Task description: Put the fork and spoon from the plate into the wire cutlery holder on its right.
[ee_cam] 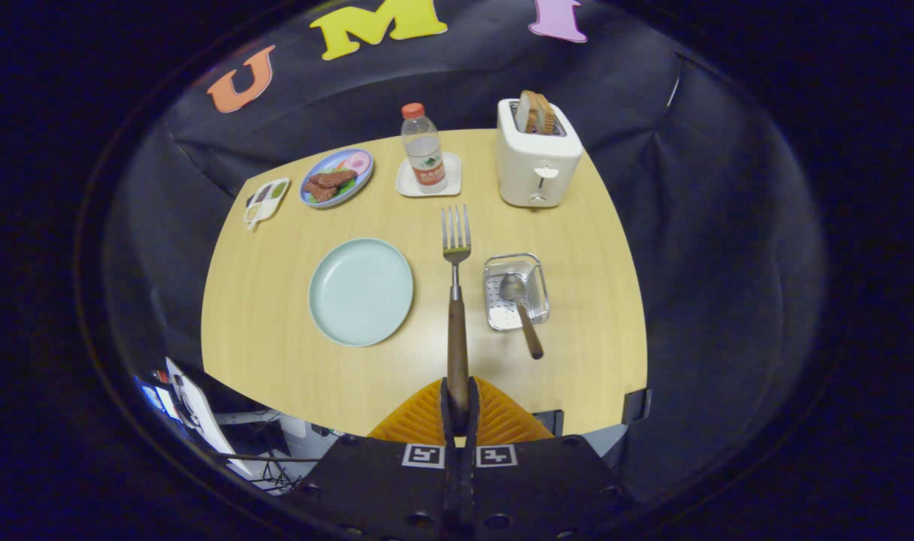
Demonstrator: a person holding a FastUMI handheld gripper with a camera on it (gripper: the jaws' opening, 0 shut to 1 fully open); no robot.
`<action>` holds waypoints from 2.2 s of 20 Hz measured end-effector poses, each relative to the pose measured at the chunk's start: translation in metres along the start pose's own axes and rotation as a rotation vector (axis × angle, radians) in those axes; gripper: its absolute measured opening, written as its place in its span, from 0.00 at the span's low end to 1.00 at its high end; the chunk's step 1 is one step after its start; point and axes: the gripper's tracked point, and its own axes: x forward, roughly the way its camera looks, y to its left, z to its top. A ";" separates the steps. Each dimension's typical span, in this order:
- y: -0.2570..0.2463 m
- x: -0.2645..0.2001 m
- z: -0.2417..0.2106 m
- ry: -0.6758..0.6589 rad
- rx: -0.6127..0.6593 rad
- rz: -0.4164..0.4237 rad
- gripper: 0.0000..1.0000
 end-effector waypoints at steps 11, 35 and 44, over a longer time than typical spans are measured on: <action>-0.046 0.039 0.007 0.244 0.073 0.019 0.01; 0.012 -0.079 0.145 -0.627 -0.034 0.076 0.97; 0.077 -0.176 0.132 -1.073 -0.110 0.118 0.97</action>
